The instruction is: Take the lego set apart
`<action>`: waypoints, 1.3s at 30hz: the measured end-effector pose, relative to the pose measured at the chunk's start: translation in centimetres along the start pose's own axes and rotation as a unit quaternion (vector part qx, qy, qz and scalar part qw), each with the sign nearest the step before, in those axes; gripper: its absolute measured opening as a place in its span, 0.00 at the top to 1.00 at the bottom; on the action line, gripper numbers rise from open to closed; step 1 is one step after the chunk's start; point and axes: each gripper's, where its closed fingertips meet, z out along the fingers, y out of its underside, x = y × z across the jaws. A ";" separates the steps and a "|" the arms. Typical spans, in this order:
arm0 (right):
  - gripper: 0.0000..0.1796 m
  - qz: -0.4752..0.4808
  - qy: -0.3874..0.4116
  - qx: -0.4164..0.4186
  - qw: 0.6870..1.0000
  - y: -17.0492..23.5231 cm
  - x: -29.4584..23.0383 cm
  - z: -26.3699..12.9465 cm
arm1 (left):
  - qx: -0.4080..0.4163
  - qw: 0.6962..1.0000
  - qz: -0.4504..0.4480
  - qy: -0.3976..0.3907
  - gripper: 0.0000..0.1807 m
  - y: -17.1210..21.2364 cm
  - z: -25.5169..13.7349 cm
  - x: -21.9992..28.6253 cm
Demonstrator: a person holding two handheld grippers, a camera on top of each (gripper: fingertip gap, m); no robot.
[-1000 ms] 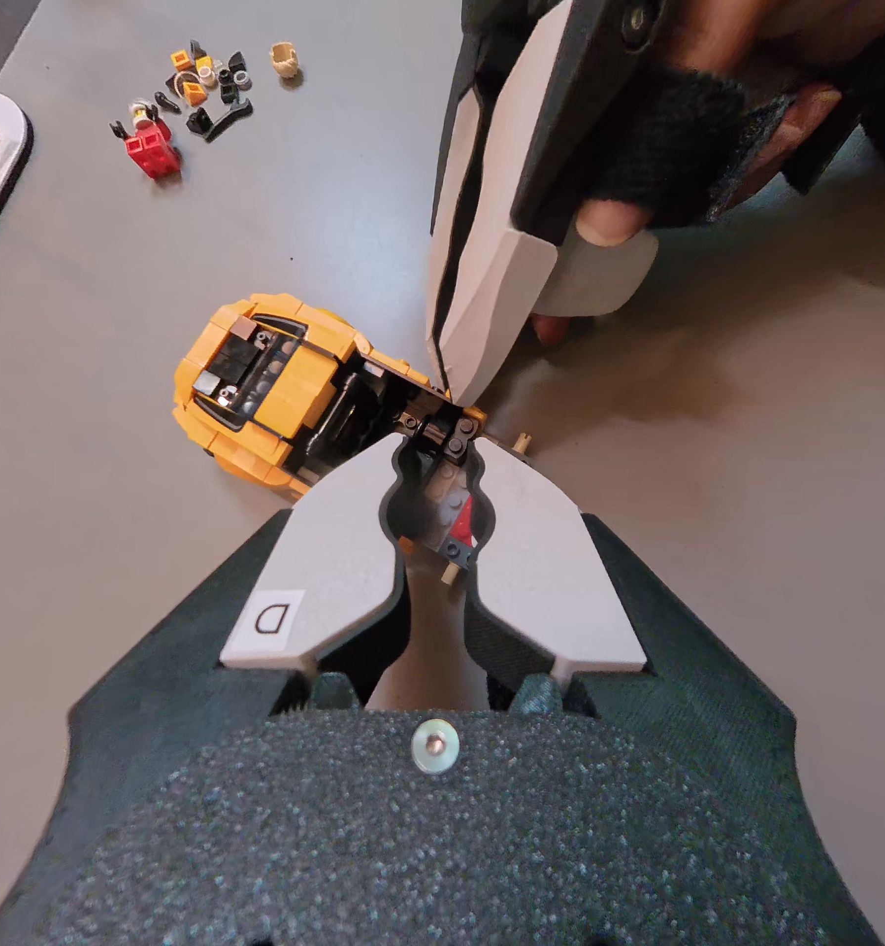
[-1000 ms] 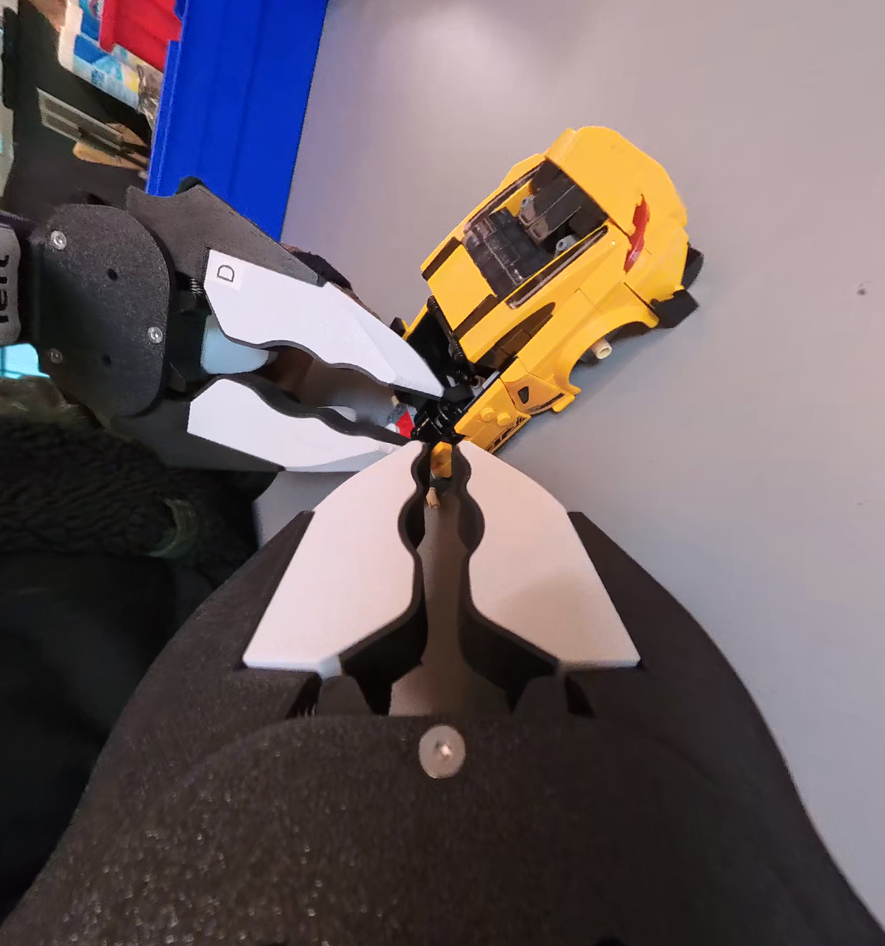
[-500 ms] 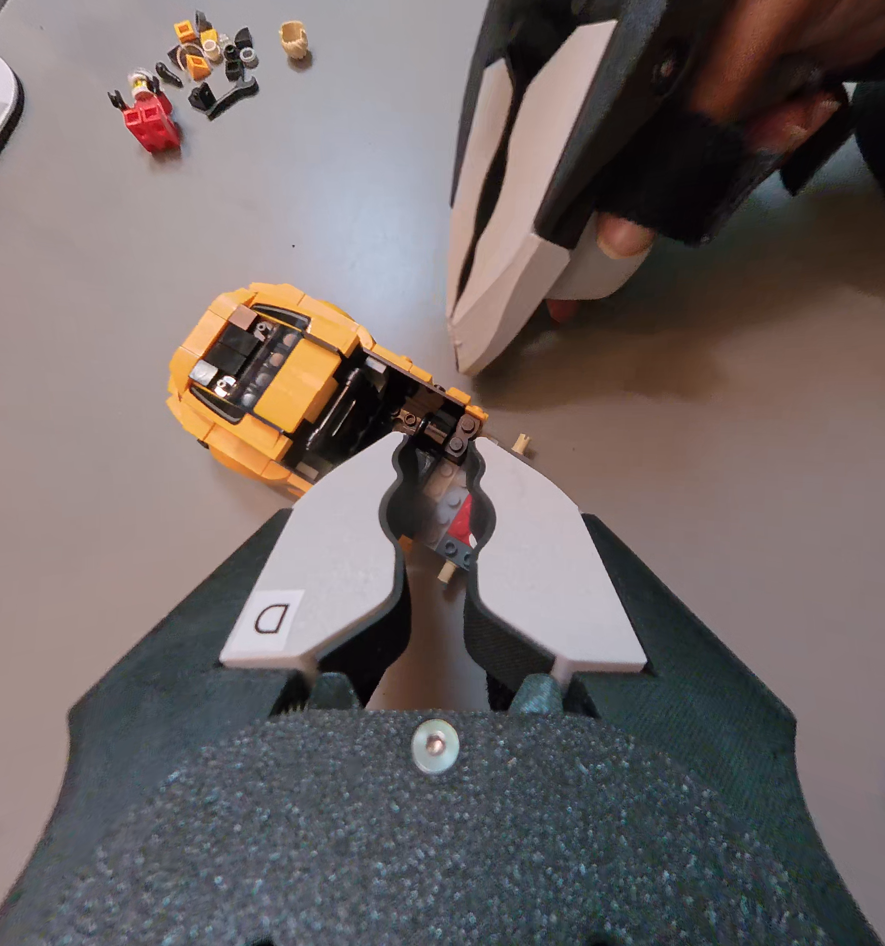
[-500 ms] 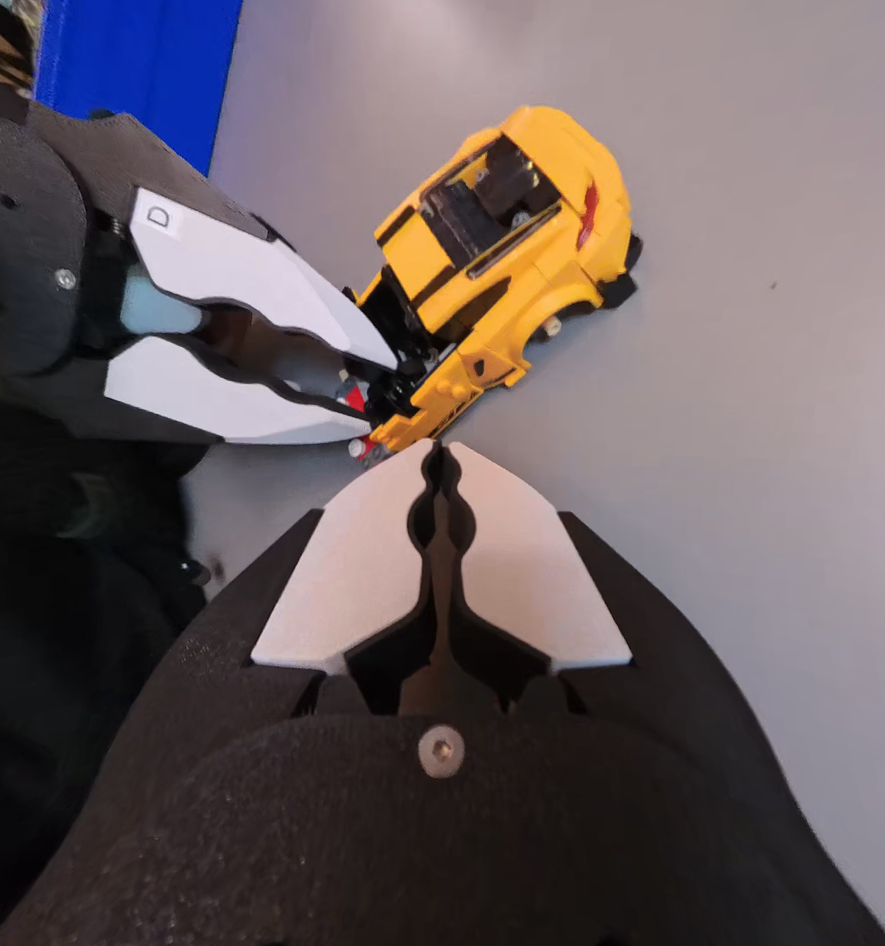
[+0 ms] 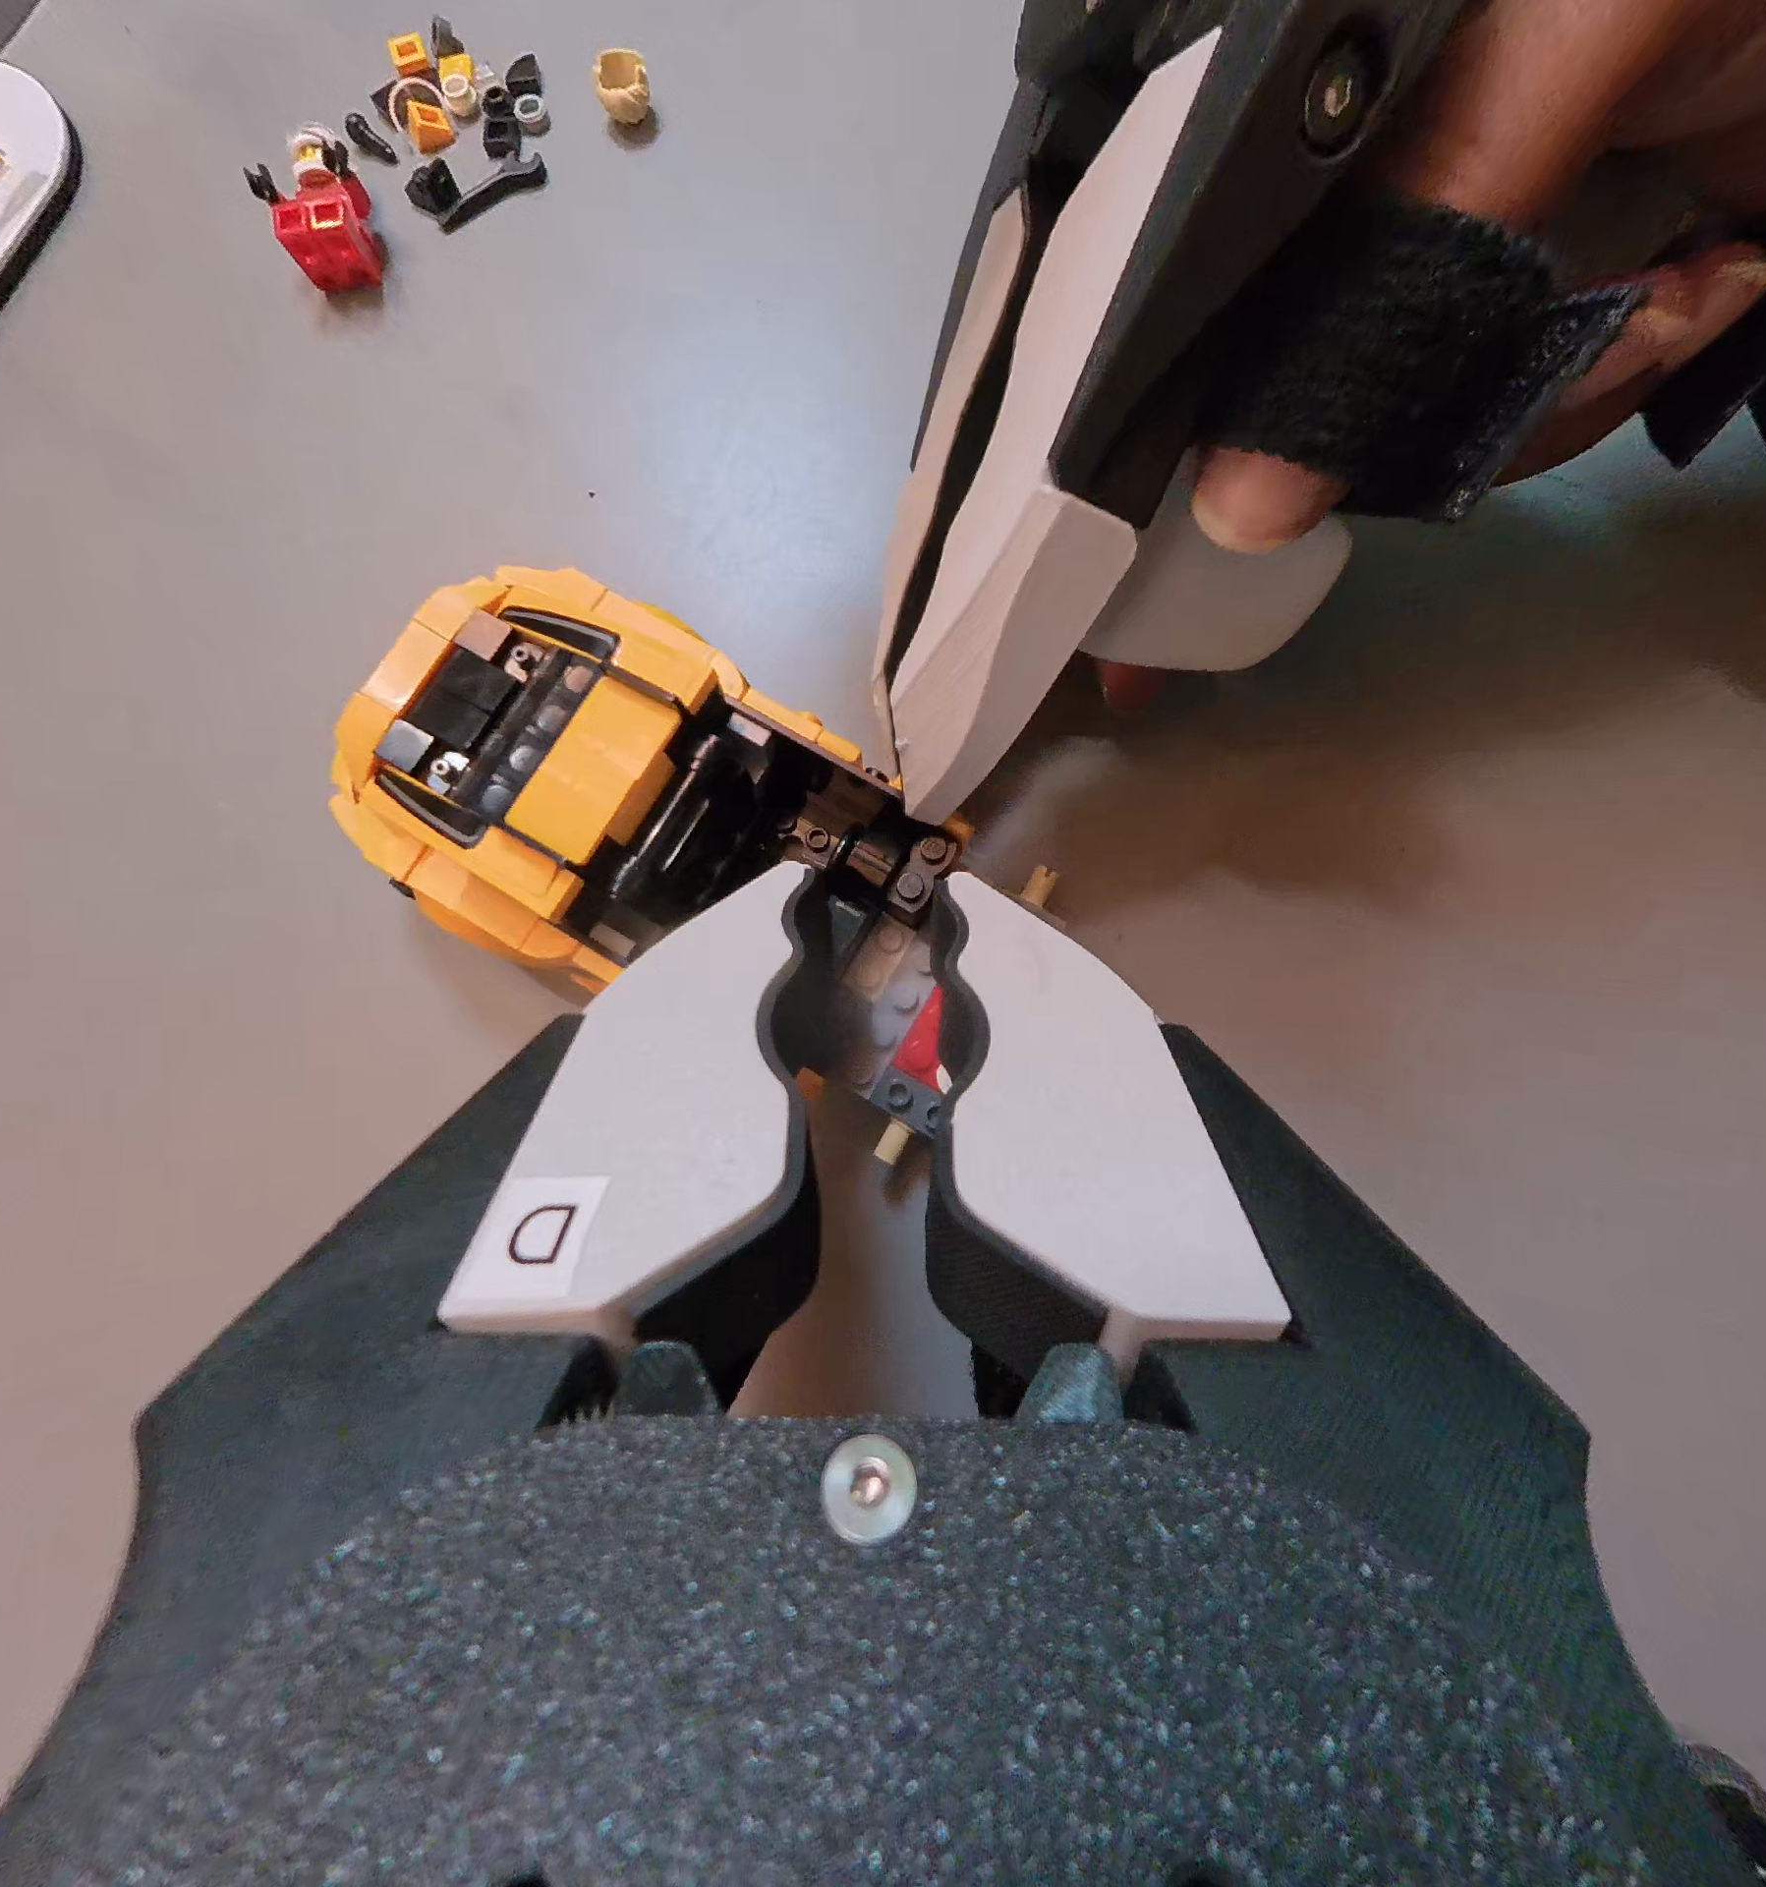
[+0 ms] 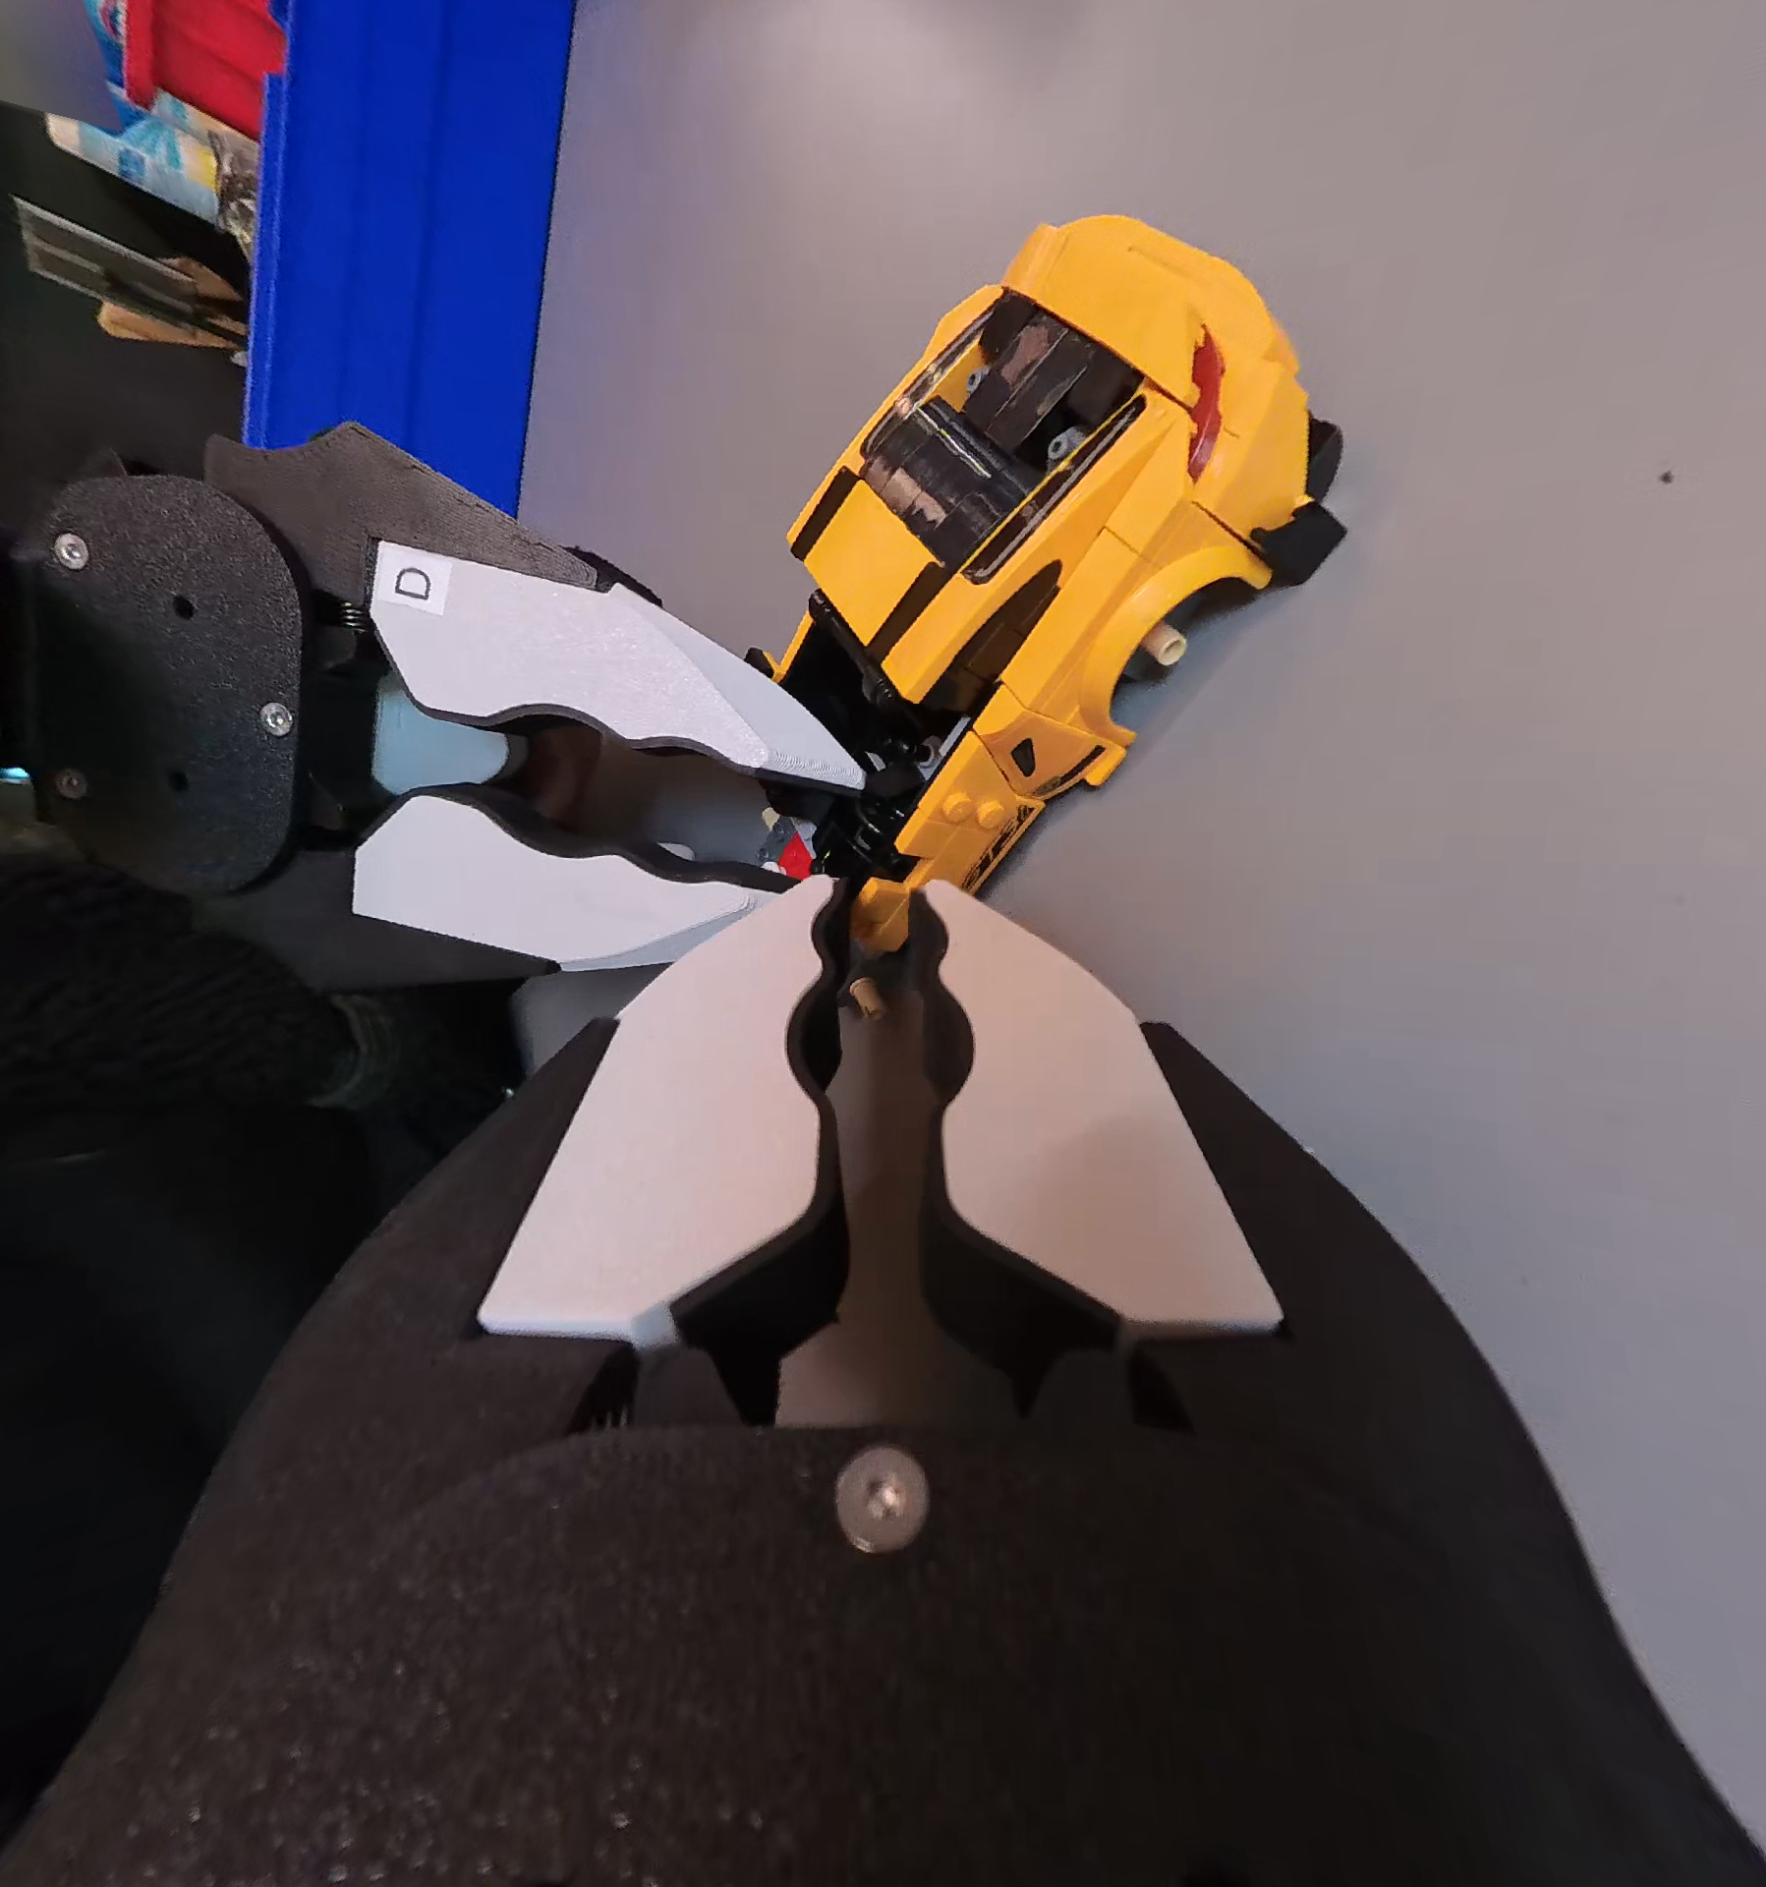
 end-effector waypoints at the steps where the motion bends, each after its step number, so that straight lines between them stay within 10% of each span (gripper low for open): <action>1: 0.95 0.005 -0.005 0.000 1.000 0.0 -0.1 0.0 | 0.000 1.000 0.001 -0.001 0.89 0.0 0.0 0.0; 16: 0.99 -0.038 -0.015 0.032 0.999 -0.5 -1.3 -1.6 | -0.001 1.000 0.001 0.003 0.89 0.1 0.0 -0.1; 25: 0.94 -0.212 0.139 -0.046 0.966 1.9 1.4 -3.2 | 0.003 1.000 0.010 0.013 0.89 0.1 -0.1 0.1; 39: 0.90 -0.055 0.030 0.030 0.998 -0.7 0.3 -0.8 | 0.024 0.998 0.041 0.046 0.88 -0.7 -0.4 0.8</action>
